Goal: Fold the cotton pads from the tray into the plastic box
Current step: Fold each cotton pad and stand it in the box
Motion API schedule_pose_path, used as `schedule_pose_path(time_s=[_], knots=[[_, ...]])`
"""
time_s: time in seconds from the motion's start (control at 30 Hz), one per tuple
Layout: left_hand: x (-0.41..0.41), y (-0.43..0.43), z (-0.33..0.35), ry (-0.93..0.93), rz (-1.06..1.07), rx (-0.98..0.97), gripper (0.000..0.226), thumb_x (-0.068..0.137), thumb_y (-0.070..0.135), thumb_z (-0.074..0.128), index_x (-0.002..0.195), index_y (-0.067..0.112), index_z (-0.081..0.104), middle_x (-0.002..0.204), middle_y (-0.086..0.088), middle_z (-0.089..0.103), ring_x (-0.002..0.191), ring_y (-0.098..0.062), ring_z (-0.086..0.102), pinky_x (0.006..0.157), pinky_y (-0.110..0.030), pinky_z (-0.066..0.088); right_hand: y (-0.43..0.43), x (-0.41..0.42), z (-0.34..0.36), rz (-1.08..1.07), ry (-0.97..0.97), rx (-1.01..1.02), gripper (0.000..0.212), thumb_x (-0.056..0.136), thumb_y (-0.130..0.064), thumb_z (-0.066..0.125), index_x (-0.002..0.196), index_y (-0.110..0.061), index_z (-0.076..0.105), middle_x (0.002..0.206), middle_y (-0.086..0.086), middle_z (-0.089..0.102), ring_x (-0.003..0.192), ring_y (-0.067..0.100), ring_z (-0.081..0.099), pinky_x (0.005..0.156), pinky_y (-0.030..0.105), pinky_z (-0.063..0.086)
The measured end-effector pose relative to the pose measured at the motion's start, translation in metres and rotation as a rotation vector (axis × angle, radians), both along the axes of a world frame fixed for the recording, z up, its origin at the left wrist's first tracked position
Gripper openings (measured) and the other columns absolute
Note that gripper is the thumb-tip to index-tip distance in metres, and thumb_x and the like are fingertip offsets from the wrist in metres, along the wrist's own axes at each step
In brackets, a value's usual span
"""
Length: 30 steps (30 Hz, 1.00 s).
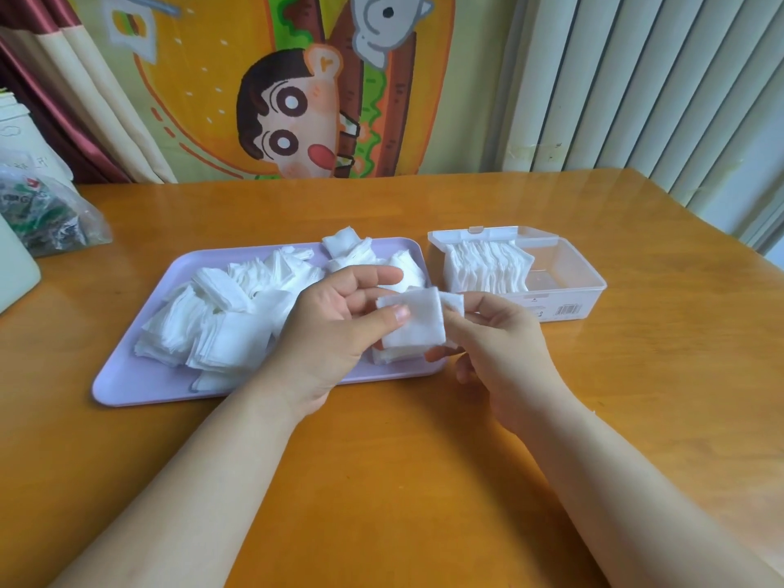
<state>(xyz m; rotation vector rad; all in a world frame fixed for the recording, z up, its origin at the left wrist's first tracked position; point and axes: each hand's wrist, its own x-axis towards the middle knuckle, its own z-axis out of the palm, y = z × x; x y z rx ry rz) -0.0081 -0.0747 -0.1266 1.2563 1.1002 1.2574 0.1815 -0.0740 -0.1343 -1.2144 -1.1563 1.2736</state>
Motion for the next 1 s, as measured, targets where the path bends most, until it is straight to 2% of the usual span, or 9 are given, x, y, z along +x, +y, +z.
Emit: schedule_pose_path(time_s=[0.17, 0.4, 0.5, 0.57, 0.6, 0.67, 0.77, 0.87, 1.0], knots=[[0.002, -0.001, -0.002, 0.062, 0.069, 0.033, 0.040, 0.085, -0.001, 0.081, 0.115, 0.024, 0.074, 0.102, -0.002, 0.073, 0.087, -0.016, 0.071, 0.074, -0.028, 0.060, -0.005, -0.003, 0.002, 0.141, 0.038, -0.002, 0.016, 0.106, -0.016, 0.061, 0.101, -0.013, 0.076, 0.069, -0.001, 0.073, 0.061, 0.024, 0.071, 0.041, 0.024, 0.036], [0.002, 0.001, -0.006, 0.118, 0.116, 0.046, 0.037, 0.084, 0.005, 0.084, 0.112, 0.028, 0.076, 0.098, 0.006, 0.078, 0.103, -0.023, 0.072, 0.094, -0.034, 0.060, -0.005, -0.003, 0.002, 0.259, 0.000, 0.034, 0.029, 0.113, -0.019, 0.049, 0.113, -0.014, 0.077, 0.086, 0.010, 0.078, 0.068, 0.026, 0.074, 0.044, 0.028, 0.038], [0.002, 0.001, -0.006, 0.108, 0.120, 0.057, 0.038, 0.084, 0.003, 0.084, 0.113, 0.026, 0.076, 0.100, 0.001, 0.078, 0.101, -0.025, 0.072, 0.094, -0.036, 0.061, -0.005, -0.004, 0.002, 0.258, -0.022, 0.023, 0.033, 0.113, -0.019, 0.048, 0.102, -0.019, 0.080, 0.072, 0.006, 0.072, 0.069, 0.032, 0.074, 0.045, 0.029, 0.036], [0.004, 0.002, -0.006, 0.110, 0.132, 0.073, 0.038, 0.083, 0.002, 0.085, 0.112, 0.025, 0.076, 0.098, 0.003, 0.076, 0.095, -0.018, 0.072, 0.092, -0.033, 0.060, -0.006, -0.004, 0.006, 0.260, 0.006, -0.010, 0.036, 0.111, -0.028, 0.051, 0.089, -0.019, 0.078, 0.062, 0.002, 0.062, 0.070, 0.038, 0.071, 0.047, 0.031, 0.033], [0.006, 0.003, -0.006, 0.112, 0.142, 0.081, 0.038, 0.083, 0.003, 0.085, 0.111, 0.026, 0.075, 0.098, 0.004, 0.075, 0.093, -0.013, 0.071, 0.091, -0.031, 0.060, -0.007, -0.003, 0.009, 0.257, 0.002, -0.013, 0.034, 0.109, -0.034, 0.055, 0.090, -0.016, 0.077, 0.059, 0.000, 0.060, 0.069, 0.038, 0.070, 0.048, 0.031, 0.031], [0.009, 0.005, -0.008, 0.137, 0.164, 0.099, 0.038, 0.081, 0.008, 0.088, 0.112, 0.026, 0.074, 0.101, 0.005, 0.074, 0.092, -0.007, 0.069, 0.089, -0.028, 0.059, -0.008, -0.003, 0.011, 0.214, -0.083, 0.029, 0.029, 0.101, -0.040, 0.068, 0.099, -0.014, 0.078, 0.064, 0.003, 0.069, 0.063, 0.031, 0.069, 0.047, 0.029, 0.031], [0.007, 0.011, -0.018, 0.371, 0.208, 0.145, 0.032, 0.086, 0.020, 0.084, 0.114, 0.031, 0.072, 0.103, 0.014, 0.072, 0.089, -0.001, 0.067, 0.085, -0.029, 0.057, -0.006, -0.002, 0.004, -0.005, -0.156, 0.091, 0.012, 0.102, -0.024, 0.070, 0.098, -0.013, 0.076, 0.066, 0.004, 0.073, 0.050, 0.020, 0.067, 0.045, 0.020, 0.037], [0.001, 0.017, -0.030, 0.745, 0.178, 0.159, 0.027, 0.087, 0.034, 0.081, 0.112, 0.035, 0.071, 0.101, 0.023, 0.062, 0.087, 0.000, 0.062, 0.087, -0.037, 0.057, 0.000, 0.003, 0.000, -0.180, -0.189, 0.114, 0.013, 0.105, -0.025, 0.062, 0.100, -0.015, 0.069, 0.068, 0.001, 0.074, 0.047, 0.019, 0.068, 0.047, 0.021, 0.039], [-0.002, 0.020, -0.032, 0.778, 0.134, 0.123, 0.020, 0.086, 0.035, 0.081, 0.102, 0.036, 0.071, 0.095, 0.019, 0.061, 0.076, -0.001, 0.058, 0.079, -0.035, 0.055, 0.001, 0.004, -0.001, -0.215, -0.203, 0.101, 0.016, 0.106, -0.027, 0.057, 0.101, -0.015, 0.066, 0.067, 0.006, 0.075, 0.046, 0.018, 0.067, 0.054, 0.027, 0.040]])
